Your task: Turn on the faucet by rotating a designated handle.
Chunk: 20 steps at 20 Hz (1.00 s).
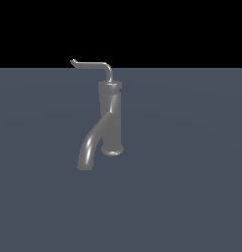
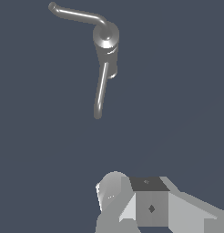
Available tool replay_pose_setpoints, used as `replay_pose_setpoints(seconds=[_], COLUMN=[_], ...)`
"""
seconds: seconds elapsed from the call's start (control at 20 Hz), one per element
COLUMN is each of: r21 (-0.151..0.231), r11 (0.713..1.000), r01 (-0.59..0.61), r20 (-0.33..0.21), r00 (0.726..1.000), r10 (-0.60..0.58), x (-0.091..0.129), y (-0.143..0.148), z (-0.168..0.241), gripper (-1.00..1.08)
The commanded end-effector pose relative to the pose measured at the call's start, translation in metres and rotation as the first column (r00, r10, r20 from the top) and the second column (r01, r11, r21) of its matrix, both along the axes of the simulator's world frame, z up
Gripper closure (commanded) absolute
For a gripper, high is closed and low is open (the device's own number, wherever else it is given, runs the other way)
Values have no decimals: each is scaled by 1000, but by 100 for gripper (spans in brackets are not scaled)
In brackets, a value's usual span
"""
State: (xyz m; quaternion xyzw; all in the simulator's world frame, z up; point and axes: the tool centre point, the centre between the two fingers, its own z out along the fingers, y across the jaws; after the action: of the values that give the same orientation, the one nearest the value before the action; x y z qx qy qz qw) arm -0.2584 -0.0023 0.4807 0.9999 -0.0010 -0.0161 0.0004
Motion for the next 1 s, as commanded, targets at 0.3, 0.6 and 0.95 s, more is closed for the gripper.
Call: replay_pose_setpoints(seconds=[0.3, 0.6, 0.95], r21=[-22, -28, -26], r11=[999, 998, 1000], r01=[-43, -55, -10], r20=[-13, -17, -15], r00=[999, 998, 1000], r10=[43, 55, 10], x=[2, 3, 11], y=[8, 10, 12], z=[1, 1, 0], gripper=[108, 108, 108])
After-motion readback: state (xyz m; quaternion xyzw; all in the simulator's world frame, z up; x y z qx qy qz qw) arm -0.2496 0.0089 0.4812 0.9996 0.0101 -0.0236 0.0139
